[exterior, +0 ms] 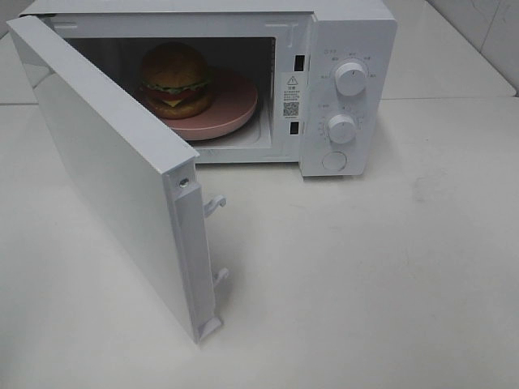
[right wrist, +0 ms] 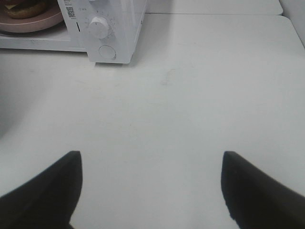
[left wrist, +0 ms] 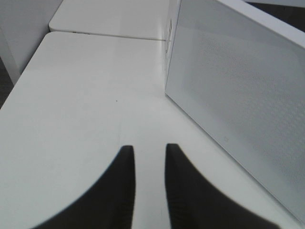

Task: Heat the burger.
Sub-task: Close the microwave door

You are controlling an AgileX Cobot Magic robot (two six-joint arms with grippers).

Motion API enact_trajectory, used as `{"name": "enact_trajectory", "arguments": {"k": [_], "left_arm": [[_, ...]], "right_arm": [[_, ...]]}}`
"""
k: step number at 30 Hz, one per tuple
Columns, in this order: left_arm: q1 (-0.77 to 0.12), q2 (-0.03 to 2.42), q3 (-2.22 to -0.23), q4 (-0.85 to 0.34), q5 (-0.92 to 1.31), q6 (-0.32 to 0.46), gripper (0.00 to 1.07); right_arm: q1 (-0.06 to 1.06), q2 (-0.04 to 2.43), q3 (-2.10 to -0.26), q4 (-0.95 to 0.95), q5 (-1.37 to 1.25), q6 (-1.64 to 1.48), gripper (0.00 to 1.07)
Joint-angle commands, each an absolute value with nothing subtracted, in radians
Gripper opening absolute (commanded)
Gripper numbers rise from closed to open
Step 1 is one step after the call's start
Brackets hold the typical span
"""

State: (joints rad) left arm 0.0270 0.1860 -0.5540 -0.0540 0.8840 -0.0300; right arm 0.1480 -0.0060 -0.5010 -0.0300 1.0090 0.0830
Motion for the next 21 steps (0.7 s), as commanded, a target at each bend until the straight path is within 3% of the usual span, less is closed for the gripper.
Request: {"name": "enact_trajectory", "arguments": {"k": [1, 10, 12, 21], "left_arm": [[0.029, 0.240, -0.556, -0.048, 0.802, -0.035, 0.00], [0.029, 0.398, -0.493, -0.051, 0.549, -0.028, 0.00], [0.029, 0.471, -0.440, -0.062, 0.360, -0.007, 0.00], [0.029, 0.621, -0.311, -0.060, 0.000, -0.006, 0.00]], "right_arm": [[0.143, -0.031, -0.497, -0.031, 0.993, 0.084, 0.76], [0.143, -0.031, -0.497, -0.031, 0.993, 0.084, 0.76], [0.143, -0.031, -0.497, -0.031, 0.993, 0.084, 0.76], [0.143, -0.031, -0.497, -0.031, 0.993, 0.084, 0.76]]}}
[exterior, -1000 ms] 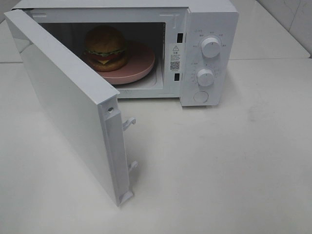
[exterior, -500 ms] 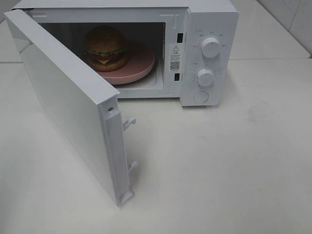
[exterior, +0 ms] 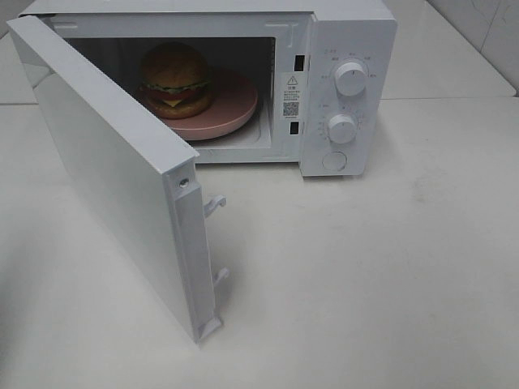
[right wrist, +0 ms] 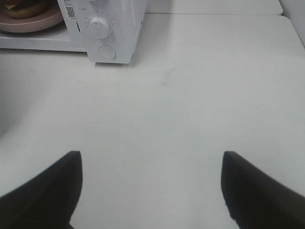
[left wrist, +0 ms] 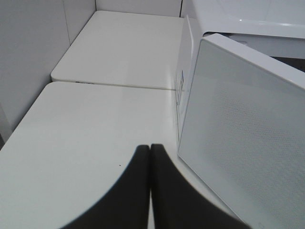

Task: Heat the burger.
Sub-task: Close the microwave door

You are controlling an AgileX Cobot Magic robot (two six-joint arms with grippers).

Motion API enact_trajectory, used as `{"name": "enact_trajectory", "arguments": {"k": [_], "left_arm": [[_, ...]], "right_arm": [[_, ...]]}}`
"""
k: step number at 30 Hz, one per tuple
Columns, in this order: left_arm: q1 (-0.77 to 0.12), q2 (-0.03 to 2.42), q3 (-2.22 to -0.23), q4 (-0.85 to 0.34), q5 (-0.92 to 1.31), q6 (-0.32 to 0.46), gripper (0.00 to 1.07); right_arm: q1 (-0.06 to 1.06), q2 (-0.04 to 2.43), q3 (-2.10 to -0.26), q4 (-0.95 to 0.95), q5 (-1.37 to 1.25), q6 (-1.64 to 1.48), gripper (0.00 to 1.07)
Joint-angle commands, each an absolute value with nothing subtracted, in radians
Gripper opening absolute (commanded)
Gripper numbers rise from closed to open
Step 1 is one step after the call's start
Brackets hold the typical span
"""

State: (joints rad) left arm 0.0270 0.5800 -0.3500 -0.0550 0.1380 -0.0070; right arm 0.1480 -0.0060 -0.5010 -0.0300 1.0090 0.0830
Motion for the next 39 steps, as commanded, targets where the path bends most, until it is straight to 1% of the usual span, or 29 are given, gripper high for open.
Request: {"name": "enact_trajectory", "arguments": {"k": [1, 2, 5, 7, 9, 10, 11, 12, 13, 14, 15, 16, 17, 18, 19, 20, 21, 22, 23, 24, 26, 30, 33, 34, 35, 36, 38, 39], "left_arm": [[0.029, 0.637, -0.297, -0.060, -0.048, -0.006, 0.00], [0.029, 0.673, -0.268, -0.060, -0.119, -0.007, 0.00], [0.029, 0.693, -0.255, -0.060, -0.158, -0.011, 0.00], [0.029, 0.786, -0.231, -0.041, -0.263, -0.014, 0.00], [0.029, 0.807, -0.231, -0.034, -0.282, -0.014, 0.00], [0.029, 0.855, -0.231, -0.010, -0.319, -0.016, 0.00], [0.029, 0.855, -0.231, -0.010, -0.319, -0.016, 0.00], [0.029, 0.909, -0.231, 0.029, -0.362, -0.029, 0.00], [0.029, 0.909, -0.231, 0.029, -0.362, -0.029, 0.00], [0.029, 0.934, -0.231, 0.052, -0.384, -0.045, 0.00], [0.029, 0.977, -0.231, 0.106, -0.420, -0.087, 0.00], [0.029, 0.977, -0.231, 0.106, -0.420, -0.087, 0.00], [0.029, 0.998, -0.231, 0.139, -0.437, -0.112, 0.00], [0.029, 1.033, -0.231, 0.200, -0.470, -0.159, 0.00], [0.029, 1.033, -0.231, 0.200, -0.470, -0.159, 0.00], [0.029, 1.066, -0.231, 0.262, -0.515, -0.205, 0.00], [0.029, 1.066, -0.231, 0.262, -0.515, -0.205, 0.00], [0.029, 1.083, -0.231, 0.297, -0.544, -0.223, 0.00], [0.029, 1.113, -0.231, 0.360, -0.606, -0.250, 0.00], [0.029, 1.113, -0.231, 0.360, -0.606, -0.250, 0.00], [0.028, 1.164, -0.232, 0.418, -0.684, -0.257, 0.00], [0.028, 1.214, -0.232, 0.427, -0.744, -0.257, 0.00], [0.008, 1.257, -0.237, 0.427, -0.777, -0.256, 0.00], [-0.026, 1.289, -0.240, 0.427, -0.799, -0.243, 0.00], [-0.026, 1.289, -0.240, 0.427, -0.799, -0.243, 0.00], [-0.061, 1.316, -0.249, 0.422, -0.803, -0.232, 0.00], [-0.078, 1.329, -0.253, 0.412, -0.806, -0.222, 0.00], [-0.115, 1.354, -0.262, 0.368, -0.809, -0.195, 0.00]], "right_arm": [[0.143, -0.031, -0.497, -0.031, 0.993, 0.084, 0.76], [0.143, -0.031, -0.497, -0.031, 0.993, 0.084, 0.76], [0.143, -0.031, -0.497, -0.031, 0.993, 0.084, 0.76], [0.143, -0.031, -0.497, -0.031, 0.993, 0.084, 0.76], [0.143, -0.031, -0.497, -0.031, 0.993, 0.084, 0.76], [0.143, -0.031, -0.497, -0.031, 0.993, 0.084, 0.76], [0.143, -0.031, -0.497, -0.031, 0.993, 0.084, 0.76], [0.143, -0.031, -0.497, -0.031, 0.993, 0.084, 0.76], [0.143, -0.031, -0.497, -0.031, 0.993, 0.084, 0.76], [0.143, -0.031, -0.497, -0.031, 0.993, 0.084, 0.76], [0.143, -0.031, -0.497, -0.031, 0.993, 0.084, 0.76], [0.143, -0.031, -0.497, -0.031, 0.993, 0.084, 0.76], [0.143, -0.031, -0.497, -0.031, 0.993, 0.084, 0.76], [0.143, -0.031, -0.497, -0.031, 0.993, 0.084, 0.76], [0.143, -0.031, -0.497, -0.031, 0.993, 0.084, 0.76], [0.143, -0.031, -0.497, -0.031, 0.993, 0.084, 0.76], [0.143, -0.031, -0.497, -0.031, 0.993, 0.084, 0.76], [0.143, -0.031, -0.497, -0.031, 0.993, 0.084, 0.76], [0.143, -0.031, -0.497, -0.031, 0.993, 0.084, 0.76], [0.143, -0.031, -0.497, -0.031, 0.993, 0.084, 0.76], [0.143, -0.031, -0.497, -0.031, 0.993, 0.084, 0.76], [0.143, -0.031, -0.497, -0.031, 0.993, 0.084, 0.76], [0.143, -0.031, -0.497, -0.031, 0.993, 0.084, 0.76], [0.143, -0.031, -0.497, -0.031, 0.993, 0.084, 0.76], [0.143, -0.031, -0.497, -0.031, 0.993, 0.084, 0.76], [0.143, -0.031, -0.497, -0.031, 0.993, 0.084, 0.76], [0.143, -0.031, -0.497, -0.031, 0.993, 0.084, 0.76], [0.143, -0.031, -0.497, -0.031, 0.993, 0.084, 0.76]]}}
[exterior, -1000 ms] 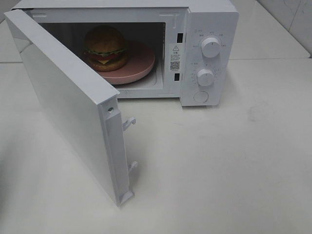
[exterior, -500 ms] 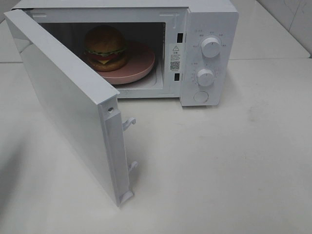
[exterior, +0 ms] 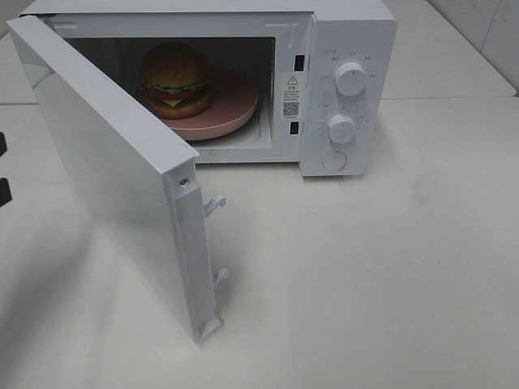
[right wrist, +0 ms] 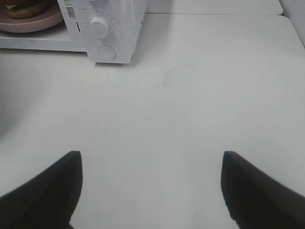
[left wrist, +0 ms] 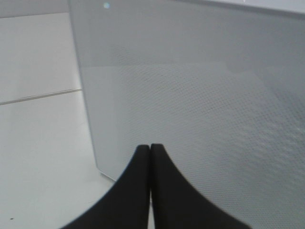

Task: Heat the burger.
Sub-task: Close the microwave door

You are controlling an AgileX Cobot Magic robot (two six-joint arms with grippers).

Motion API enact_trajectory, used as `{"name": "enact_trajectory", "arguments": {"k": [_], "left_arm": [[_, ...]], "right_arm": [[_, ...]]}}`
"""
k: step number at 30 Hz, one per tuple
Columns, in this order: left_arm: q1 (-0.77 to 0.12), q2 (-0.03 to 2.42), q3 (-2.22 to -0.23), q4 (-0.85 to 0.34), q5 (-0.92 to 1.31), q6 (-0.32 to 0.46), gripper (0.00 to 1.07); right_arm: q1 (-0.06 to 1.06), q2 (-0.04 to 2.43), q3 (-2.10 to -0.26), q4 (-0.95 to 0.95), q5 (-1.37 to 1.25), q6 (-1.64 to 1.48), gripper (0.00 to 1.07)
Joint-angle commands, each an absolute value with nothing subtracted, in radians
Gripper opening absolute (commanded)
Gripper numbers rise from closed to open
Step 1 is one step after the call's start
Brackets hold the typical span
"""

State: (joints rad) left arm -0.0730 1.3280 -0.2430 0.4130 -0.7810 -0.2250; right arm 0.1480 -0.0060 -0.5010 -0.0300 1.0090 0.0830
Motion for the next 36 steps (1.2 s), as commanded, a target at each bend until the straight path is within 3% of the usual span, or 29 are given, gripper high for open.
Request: {"name": "enact_trajectory", "arguments": {"k": [1, 21, 27, 36], "left_arm": [[-0.132, 1.363, -0.266, 0.346, -0.811, -0.188, 0.00], [-0.371, 1.529, -0.420, 0.115, -0.817, -0.140, 0.00], [-0.465, 1.588, -0.487, -0.007, -0.811, -0.056, 0.00], [-0.572, 1.683, -0.608, -0.197, -0.800, -0.006, 0.00]], "right_arm": [[0.143, -0.031, -0.497, -0.031, 0.993, 0.084, 0.76], [0.143, -0.031, -0.497, -0.031, 0.993, 0.085, 0.76], [0.143, -0.031, -0.497, -0.031, 0.993, 0.085, 0.76], [0.143, -0.031, -0.497, -0.031, 0.993, 0.085, 0.76]]}}
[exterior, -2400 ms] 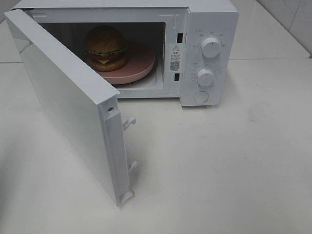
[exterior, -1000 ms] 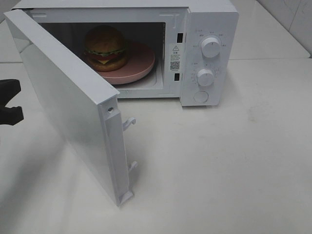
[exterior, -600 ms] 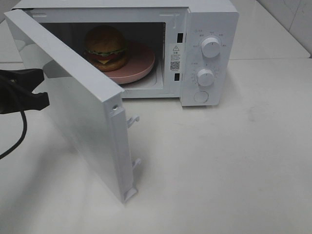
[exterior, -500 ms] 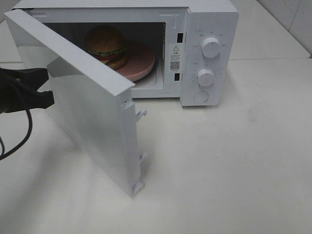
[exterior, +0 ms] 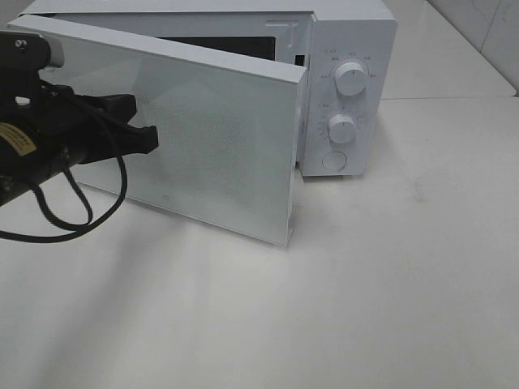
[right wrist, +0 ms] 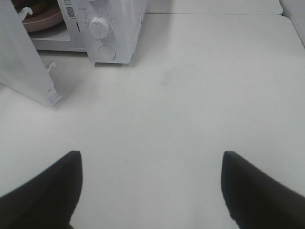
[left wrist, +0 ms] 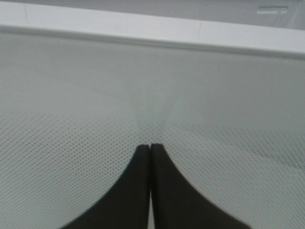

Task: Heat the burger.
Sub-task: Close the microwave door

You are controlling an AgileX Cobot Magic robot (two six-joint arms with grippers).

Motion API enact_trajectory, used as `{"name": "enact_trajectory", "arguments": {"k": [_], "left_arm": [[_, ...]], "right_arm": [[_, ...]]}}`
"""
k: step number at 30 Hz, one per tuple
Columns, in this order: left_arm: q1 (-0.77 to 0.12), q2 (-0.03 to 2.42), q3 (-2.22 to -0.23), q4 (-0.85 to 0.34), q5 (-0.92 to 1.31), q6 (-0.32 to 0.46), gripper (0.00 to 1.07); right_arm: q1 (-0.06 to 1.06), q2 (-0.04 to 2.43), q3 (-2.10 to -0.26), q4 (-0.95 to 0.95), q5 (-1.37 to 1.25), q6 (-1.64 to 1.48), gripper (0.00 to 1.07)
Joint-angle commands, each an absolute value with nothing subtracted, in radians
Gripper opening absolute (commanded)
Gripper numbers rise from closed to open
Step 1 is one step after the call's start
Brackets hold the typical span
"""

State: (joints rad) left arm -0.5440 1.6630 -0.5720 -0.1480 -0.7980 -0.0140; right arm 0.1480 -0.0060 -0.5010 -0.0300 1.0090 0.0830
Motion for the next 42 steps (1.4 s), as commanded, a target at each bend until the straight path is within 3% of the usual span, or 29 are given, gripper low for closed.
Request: {"name": "enact_trajectory", "arguments": {"k": [1, 15, 30, 36, 42], "left_arm": [[-0.572, 1.683, -0.608, -0.197, -0.800, -0.006, 0.00], [-0.637, 1.836, -0.843, -0.324, -0.737, 0.020, 0.00], [-0.658, 1.939, -1.026, -0.356, -0.694, 0.042, 0.00], [-0.690, 1.993, -1.112, -0.440, -0.689, 0.132, 0.00], [-0.689, 2.013, -1.164, -0.501, -0.664, 0.156, 0.00]], "right_arm": [[0.143, -0.031, -0.497, -0.031, 0.993, 0.085, 0.76], [0.143, -0.031, -0.497, -0.031, 0.993, 0.085, 0.76], [0.143, -0.031, -0.497, -0.030, 0.993, 0.085, 0.76], [0.143, -0.031, -0.497, -0.030, 0.993, 0.085, 0.76], [0.143, -0.031, -0.497, -0.030, 0.993, 0.085, 0.76]]}}
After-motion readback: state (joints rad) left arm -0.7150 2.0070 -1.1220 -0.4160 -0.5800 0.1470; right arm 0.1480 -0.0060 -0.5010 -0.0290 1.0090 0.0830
